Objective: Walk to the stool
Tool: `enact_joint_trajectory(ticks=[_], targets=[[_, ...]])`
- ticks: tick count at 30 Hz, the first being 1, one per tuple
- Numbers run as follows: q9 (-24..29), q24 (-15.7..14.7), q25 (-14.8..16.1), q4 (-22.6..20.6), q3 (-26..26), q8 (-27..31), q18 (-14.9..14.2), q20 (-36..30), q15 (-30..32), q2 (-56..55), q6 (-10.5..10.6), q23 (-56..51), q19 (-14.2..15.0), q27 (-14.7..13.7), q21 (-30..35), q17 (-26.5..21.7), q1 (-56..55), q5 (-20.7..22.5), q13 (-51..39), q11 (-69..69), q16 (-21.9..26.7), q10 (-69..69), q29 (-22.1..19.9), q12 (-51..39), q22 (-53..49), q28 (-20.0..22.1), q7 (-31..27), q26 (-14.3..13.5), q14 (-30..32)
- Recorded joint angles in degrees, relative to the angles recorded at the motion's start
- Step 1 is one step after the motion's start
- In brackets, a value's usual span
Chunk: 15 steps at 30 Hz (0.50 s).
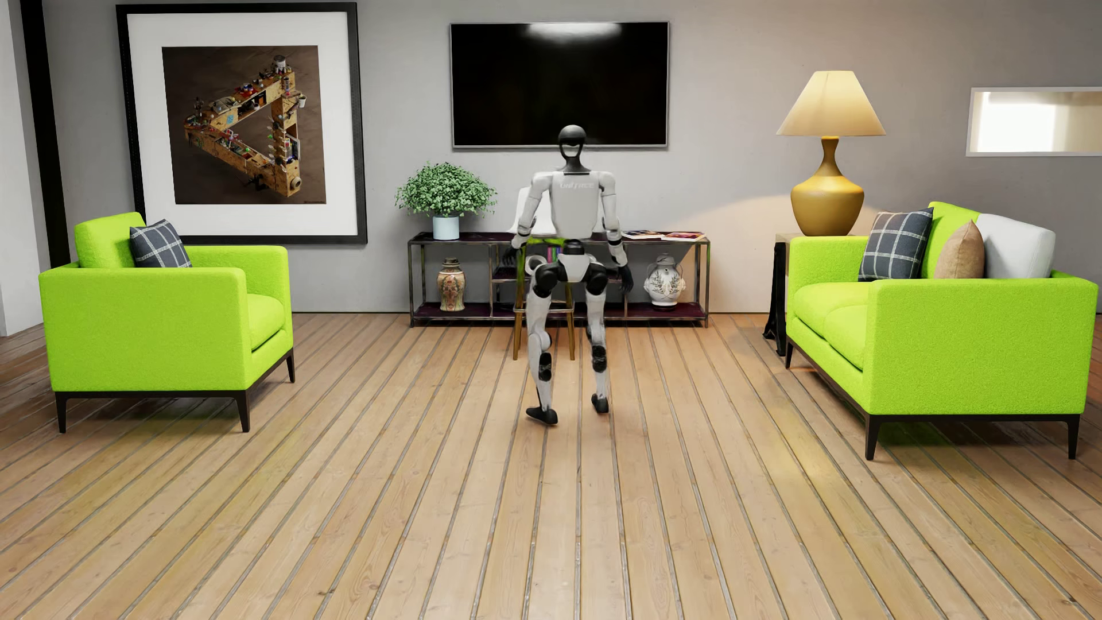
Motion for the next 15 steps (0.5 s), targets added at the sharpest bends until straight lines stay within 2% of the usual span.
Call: enact_joint_trajectory(ticks=[1,3,5,6,7,8,9,10,12,13,14,15], targets=[[-0.03,0.10,-0.41,0.81,0.01,-1.65,-0.65,-0.81,-0.24,1.58,-0.08,1.10,-1.16,0.59,0.32,0.88,-0.05,0.40,0.27,-1.10,0.13,1.16,-0.13,-0.96,-0.27,-0.18,-1.17,0.32,-0.34],[0.23,-0.89,-2.37,3.47,0.05,-4.28,-1.94,0.73,-0.68,4.05,0.43,3.82,-2.23,1.94,2.42,1.64,-1.82,1.84,-0.67,-2.94,-1.15,5.98,2.61,0.56,-2.76,1.62,-3.07,0.76,-0.74],[0.67,-3.04,-4.01,6.63,0.16,-7.47,-3.89,2.02,-1.75,5.94,1.23,3.38,-2.81,1.31,3.77,2.25,-6.72,3.49,-1.18,-4.08,-3.83,14.41,5.41,4.43,-5.47,3.19,-6.89,-0.90,1.76],[0.95,-2.72,-3.97,7.95,0.14,-9.16,-5.25,0.34,-2.41,6.80,1.73,2.06,-3.19,0.60,3.40,2.94,-10.19,4.42,-1.17,-4.60,-4.18,19.53,4.80,6.25,-5.64,1.89,-9.85,-2.02,4.37],[1.23,-0.61,-3.64,8.74,0.03,-10.78,-7.06,-2.51,-3.06,7.47,2.30,0.44,-3.47,-0.19,3.11,3.67,-13.86,5.20,-1.03,-4.80,-3.76,24.48,3.13,7.79,-4.76,-0.98,-13.13,-3.06,7.78],[1.48,1.44,-3.37,9.25,-0.17,-12.22,-10.25,-4.53,-3.68,7.91,2.91,-0.96,-3.63,-1.08,2.91,4.14,-17.01,5.75,-1.02,-4.75,-3.54,28.64,0.97,9.27,-2.91,-3.78,-15.86,-3.33,9.81],[1.68,1.86,-3.31,9.73,-0.35,-13.34,-12.15,-4.27,-4.21,8.27,3.62,-1.92,-3.70,-1.77,2.98,4.22,-18.95,6.20,-1.28,-4.64,-4.26,31.27,-0.47,10.99,-0.24,-3.08,-17.67,-2.55,9.47],[1.73,0.45,-3.44,10.57,-0.46,-13.91,-11.81,-1.49,-4.56,8.60,4.29,-2.58,-3.69,-2.06,3.37,3.88,-19.74,6.68,-1.80,-4.56,-5.77,31.50,-1.03,13.08,3.54,0.95,-18.48,-0.32,6.75],[1.45,-8.58,-3.68,11.41,-0.35,-13.85,-8.59,9.40,-4.58,9.58,5.28,-4.12,-3.52,-2.55,4.27,2.42,-17.16,7.48,-2.91,-5.78,-10.10,23.53,-0.83,17.80,10.28,7.71,-17.46,4.83,3.44],[1.12,-11.98,-3.45,10.37,-0.17,-13.35,-7.27,12.79,-4.11,10.38,5.60,-4.82,-3.34,-3.72,4.14,1.29,-14.02,7.61,-3.20,-7.39,-11.27,16.32,-0.85,20.47,11.83,7.31,-16.88,6.85,4.24],[0.75,-12.19,-3.24,10.90,-0.05,-12.84,-5.61,12.21,-3.93,10.94,5.94,-5.30,-3.05,-4.40,4.02,0.72,-10.60,7.76,-3.65,-8.21,-11.51,11.58,-1.14,23.09,12.51,4.33,-13.44,8.25,1.76],[0.38,-9.97,-2.74,11.17,0.16,-12.18,-4.70,8.55,-3.66,11.48,6.26,-5.91,-2.78,-4.91,3.87,0.10,-7.44,7.83,-4.03,-9.03,-10.63,7.40,-1.24,25.74,12.57,-0.83,-10.28,7.30,0.15]])
